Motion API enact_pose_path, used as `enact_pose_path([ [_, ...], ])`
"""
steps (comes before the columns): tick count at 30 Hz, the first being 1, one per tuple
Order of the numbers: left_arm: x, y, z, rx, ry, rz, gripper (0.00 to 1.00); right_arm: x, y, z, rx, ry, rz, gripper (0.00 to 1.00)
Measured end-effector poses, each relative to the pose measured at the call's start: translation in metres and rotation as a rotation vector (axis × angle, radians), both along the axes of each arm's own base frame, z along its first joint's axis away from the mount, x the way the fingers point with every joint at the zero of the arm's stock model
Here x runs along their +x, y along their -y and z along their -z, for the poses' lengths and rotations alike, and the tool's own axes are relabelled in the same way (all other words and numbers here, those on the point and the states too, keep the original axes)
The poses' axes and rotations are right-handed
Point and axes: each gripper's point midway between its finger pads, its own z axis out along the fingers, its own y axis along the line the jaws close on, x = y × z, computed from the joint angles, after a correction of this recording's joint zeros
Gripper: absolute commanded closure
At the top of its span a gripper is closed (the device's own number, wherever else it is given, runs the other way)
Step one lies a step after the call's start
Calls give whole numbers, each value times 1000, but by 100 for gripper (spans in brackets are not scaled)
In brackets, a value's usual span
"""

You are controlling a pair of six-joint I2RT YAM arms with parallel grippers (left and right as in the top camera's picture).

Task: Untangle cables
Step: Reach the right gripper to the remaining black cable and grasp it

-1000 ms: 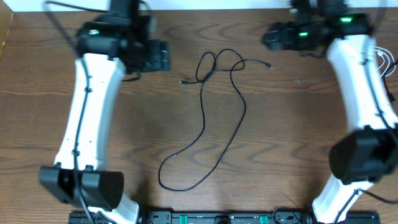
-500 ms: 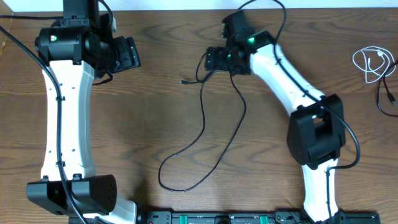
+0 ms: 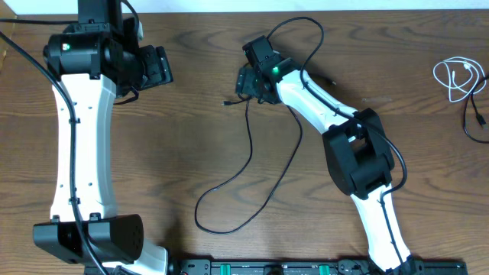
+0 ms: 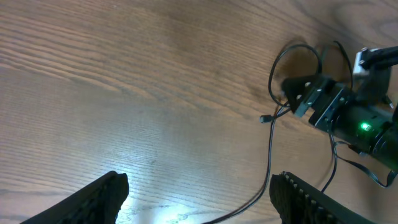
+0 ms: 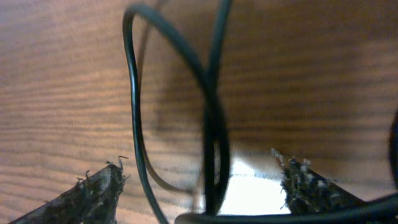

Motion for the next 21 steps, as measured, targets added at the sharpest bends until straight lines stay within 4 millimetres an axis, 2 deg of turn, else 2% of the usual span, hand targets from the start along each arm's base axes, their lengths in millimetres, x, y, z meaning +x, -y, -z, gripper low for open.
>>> enact_pose_path([
  [6, -1, 0, 0, 0, -4, 0, 23, 4, 9, 1, -72, 37, 1, 34],
  [10, -1, 0, 1, 0, -5, 0, 23, 4, 14, 18, -128, 33, 0, 42],
  [12, -1, 0, 1, 0, -6, 0, 23, 4, 14, 19, -141, 39, -4, 50],
  [16, -1, 0, 1, 0, -6, 0, 23, 6, 14, 21, -148, 47, -5, 84],
  [21, -1, 0, 1, 0, -6, 0, 23, 5, 14, 22, -145, 37, -75, 96],
])
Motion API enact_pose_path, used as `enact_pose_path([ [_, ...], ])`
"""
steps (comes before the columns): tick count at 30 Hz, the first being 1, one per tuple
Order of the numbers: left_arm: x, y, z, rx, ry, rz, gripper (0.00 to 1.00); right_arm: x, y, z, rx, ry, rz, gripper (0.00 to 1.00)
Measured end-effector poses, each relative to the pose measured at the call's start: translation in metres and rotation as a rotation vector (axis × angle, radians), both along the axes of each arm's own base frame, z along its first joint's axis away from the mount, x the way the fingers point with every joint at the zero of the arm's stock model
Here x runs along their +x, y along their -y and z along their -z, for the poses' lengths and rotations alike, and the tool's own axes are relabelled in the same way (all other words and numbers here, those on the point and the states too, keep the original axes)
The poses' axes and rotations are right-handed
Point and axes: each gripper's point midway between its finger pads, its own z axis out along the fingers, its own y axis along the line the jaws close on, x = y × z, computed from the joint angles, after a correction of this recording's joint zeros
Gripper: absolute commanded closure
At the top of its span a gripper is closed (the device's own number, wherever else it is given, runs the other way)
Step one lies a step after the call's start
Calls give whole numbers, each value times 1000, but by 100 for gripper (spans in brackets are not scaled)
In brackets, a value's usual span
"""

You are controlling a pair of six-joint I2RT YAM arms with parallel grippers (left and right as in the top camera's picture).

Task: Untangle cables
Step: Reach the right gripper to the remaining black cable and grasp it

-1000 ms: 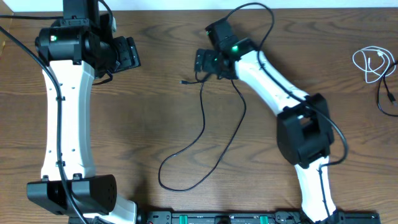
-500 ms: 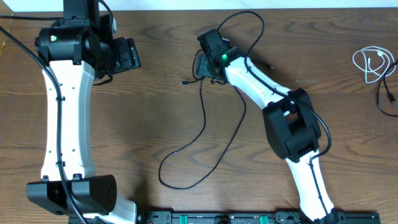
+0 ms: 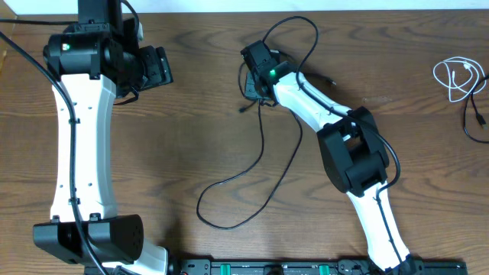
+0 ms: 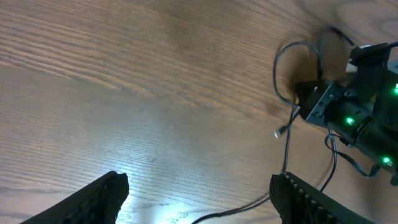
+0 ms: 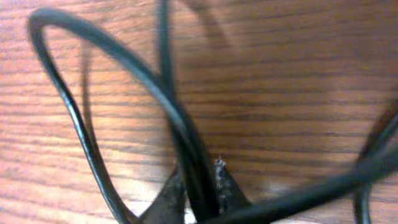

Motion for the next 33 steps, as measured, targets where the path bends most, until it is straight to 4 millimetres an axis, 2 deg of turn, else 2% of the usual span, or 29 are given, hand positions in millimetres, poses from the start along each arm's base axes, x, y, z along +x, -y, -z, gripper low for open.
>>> enact_pose_path([
  [1, 0, 0, 0, 0, 0, 0, 23, -2, -2, -1, 9, -13, -40, 99],
  [5, 0, 0, 0, 0, 0, 0, 23, -25, 0, -16, 40, -100, -160, 98],
  [7, 0, 0, 0, 0, 0, 0, 23, -44, 15, -44, 38, -153, -200, 96],
  [10, 0, 0, 0, 0, 0, 0, 23, -63, 48, -103, 40, -164, -212, 93],
  [12, 0, 0, 0, 0, 0, 0, 23, -80, 79, -131, 18, -202, -206, 90],
  [13, 0, 0, 0, 0, 0, 0, 23, -87, 88, -133, 4, -230, -206, 89],
  [15, 0, 0, 0, 0, 0, 0, 23, -101, 97, -122, -25, -306, -218, 82],
  [17, 0, 0, 0, 0, 0, 0, 23, -116, 100, -92, -64, -405, -244, 79],
  [21, 0, 0, 0, 0, 0, 0, 23, -144, 112, -40, -166, -555, -251, 78],
  [23, 0, 0, 0, 0, 0, 0, 23, -156, 121, -20, -208, -611, -246, 76],
  [25, 0, 0, 0, 0, 0, 0, 23, -160, 127, -13, -227, -632, -239, 71],
  [29, 0, 0, 0, 0, 0, 0, 23, -161, 136, -2, -238, -634, -220, 49],
  [33, 0, 0, 0, 0, 0, 0, 23, -160, 135, 9, -232, -607, -203, 46],
])
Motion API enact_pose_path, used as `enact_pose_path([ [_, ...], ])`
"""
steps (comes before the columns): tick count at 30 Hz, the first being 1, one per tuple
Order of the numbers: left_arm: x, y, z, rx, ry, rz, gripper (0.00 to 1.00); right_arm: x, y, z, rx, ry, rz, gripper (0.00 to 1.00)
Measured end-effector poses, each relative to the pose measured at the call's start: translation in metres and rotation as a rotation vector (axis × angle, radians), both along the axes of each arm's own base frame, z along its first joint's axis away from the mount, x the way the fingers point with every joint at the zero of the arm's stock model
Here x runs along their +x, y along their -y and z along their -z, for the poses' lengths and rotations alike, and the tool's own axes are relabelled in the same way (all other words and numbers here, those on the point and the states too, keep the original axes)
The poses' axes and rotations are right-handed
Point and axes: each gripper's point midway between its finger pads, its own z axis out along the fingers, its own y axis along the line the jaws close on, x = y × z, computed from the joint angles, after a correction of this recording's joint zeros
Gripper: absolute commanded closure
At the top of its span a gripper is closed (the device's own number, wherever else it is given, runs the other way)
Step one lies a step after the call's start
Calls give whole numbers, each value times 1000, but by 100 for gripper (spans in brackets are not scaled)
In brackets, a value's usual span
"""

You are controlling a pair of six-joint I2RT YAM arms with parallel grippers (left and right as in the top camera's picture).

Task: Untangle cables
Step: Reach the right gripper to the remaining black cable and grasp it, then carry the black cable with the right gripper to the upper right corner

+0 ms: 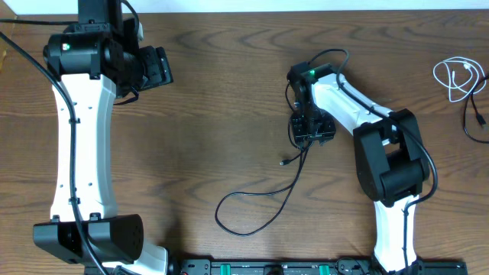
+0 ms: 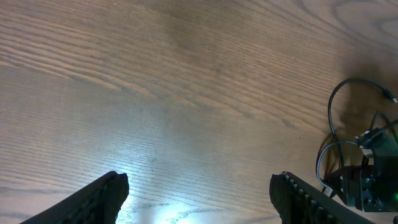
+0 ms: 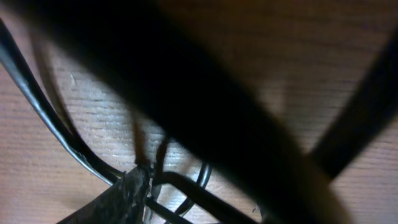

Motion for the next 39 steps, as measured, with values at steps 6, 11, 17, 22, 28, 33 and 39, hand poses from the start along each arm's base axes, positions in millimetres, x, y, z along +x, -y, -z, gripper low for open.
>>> enact_pose_path([
  [6, 0, 0, 0, 0, 0, 0, 23, 7, -4, 1, 34, 70, 16, 73],
  [11, 0, 0, 0, 0, 0, 0, 23, 14, -16, 1, 70, 128, 21, 99],
  [17, 0, 0, 0, 0, 0, 0, 23, 19, -23, -4, 102, 130, 13, 99],
  [22, 0, 0, 0, 0, 1, 0, 23, 73, -26, -60, 212, 258, -7, 99],
  [28, 0, 0, 0, 0, 1, 0, 23, 181, 45, -206, 280, 711, 111, 99],
  [33, 0, 0, 0, 0, 0, 0, 23, 242, 169, -301, 204, 1125, 279, 99],
  [39, 0, 0, 0, 0, 0, 0, 23, 241, 304, -321, 9, 1265, 480, 99],
])
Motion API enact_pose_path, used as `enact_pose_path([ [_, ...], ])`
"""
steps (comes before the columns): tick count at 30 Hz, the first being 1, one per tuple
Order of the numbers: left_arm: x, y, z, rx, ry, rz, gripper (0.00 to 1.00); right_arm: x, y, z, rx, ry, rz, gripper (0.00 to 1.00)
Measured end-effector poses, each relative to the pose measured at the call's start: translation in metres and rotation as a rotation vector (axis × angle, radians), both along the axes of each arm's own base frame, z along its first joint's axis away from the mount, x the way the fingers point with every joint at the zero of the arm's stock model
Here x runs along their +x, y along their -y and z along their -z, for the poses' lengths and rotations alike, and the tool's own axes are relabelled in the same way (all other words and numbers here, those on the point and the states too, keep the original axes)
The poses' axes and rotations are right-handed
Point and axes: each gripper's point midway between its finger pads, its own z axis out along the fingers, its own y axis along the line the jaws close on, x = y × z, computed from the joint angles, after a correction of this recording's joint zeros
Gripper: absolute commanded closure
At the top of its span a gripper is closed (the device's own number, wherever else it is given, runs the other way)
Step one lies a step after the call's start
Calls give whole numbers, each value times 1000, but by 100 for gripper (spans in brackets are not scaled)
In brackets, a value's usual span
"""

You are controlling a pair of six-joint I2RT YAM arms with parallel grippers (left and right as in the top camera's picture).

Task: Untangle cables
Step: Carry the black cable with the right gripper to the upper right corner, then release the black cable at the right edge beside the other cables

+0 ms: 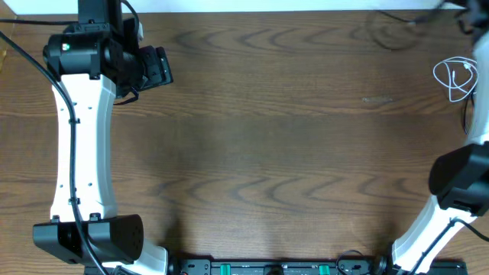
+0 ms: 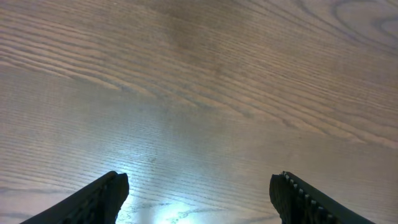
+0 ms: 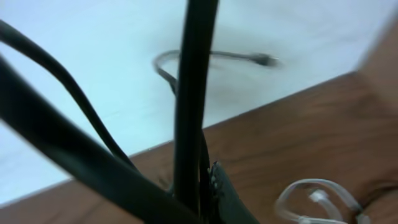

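In the right wrist view, my right gripper (image 3: 205, 186) is shut on a black cable (image 3: 194, 93), which rises between the fingers. One plug end (image 3: 264, 60) swings blurred against a white background beyond the table's edge. From overhead, the right arm (image 1: 477, 92) reaches up the far right side to the back right corner. There the cable shows only as a faint blurred streak (image 1: 396, 34). My left gripper (image 2: 199, 199) is open over bare wood at the back left, with nothing between its fingers (image 2: 106, 196).
A coiled white cable (image 1: 456, 79) lies at the right edge, also visible as the white cable (image 3: 317, 202) just below my right gripper. Another black cable (image 1: 475, 116) lies beside it. The left arm (image 1: 76, 137) spans the left side of the table.
My right gripper, still shut on the black cable, has moved from the table's middle to the back right corner. The cable no longer lies on the middle of the table. The left arm has not moved.
My right gripper was open over a loop of the black cable at the back centre. Then it was shut on the cable there. Then it held it at the table's middle with the rest trailing toward the front, and now at the back right corner.
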Motion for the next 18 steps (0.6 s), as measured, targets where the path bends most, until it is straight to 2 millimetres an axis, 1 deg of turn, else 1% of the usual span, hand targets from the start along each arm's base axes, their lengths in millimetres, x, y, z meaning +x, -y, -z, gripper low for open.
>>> enact_pose_path([
  [2, 1, 0, 0, 0, 4, 0, 23, -7, 41, -7, -34, 31, 99, 99],
  [3, 2, 0, -1, 0, 7, 0, 23, -10, 53, -9, -40, 38, 125, 99],
  [4, 2, 0, -1, 0, 11, 0, 23, -17, 75, -12, -53, 44, 176, 99],
  [5, 3, 0, -2, 1, 15, 0, 23, -22, 87, -13, -58, 46, 202, 99],
  [6, 4, 0, -2, 1, 16, 0, 23, -30, 107, -12, -64, 46, 245, 99],
  [7, 4, 0, -2, 1, 16, 0, 23, -35, 121, -10, -65, 43, 277, 99],
  [9, 4, 0, -2, 1, 16, 0, 23, -42, 139, -3, -47, 38, 319, 99],
  [11, 4, 0, -2, 1, 17, 0, 23, -45, 154, 10, -20, 26, 349, 99],
  [13, 4, 0, -2, 1, 18, 0, 23, -47, 162, 20, -1, 15, 362, 99],
  [15, 4, 0, -2, 1, 18, 0, 23, -46, 166, 26, 11, 13, 366, 99],
  [16, 4, 0, -2, 1, 18, 0, 23, -44, 166, 27, 13, 19, 362, 96],
  [17, 4, 0, -2, 1, 18, 0, 23, -42, 166, 24, 12, 33, 360, 72],
  [18, 4, 0, -2, 1, 18, 0, 23, -41, 166, 23, 11, 39, 359, 37],
])
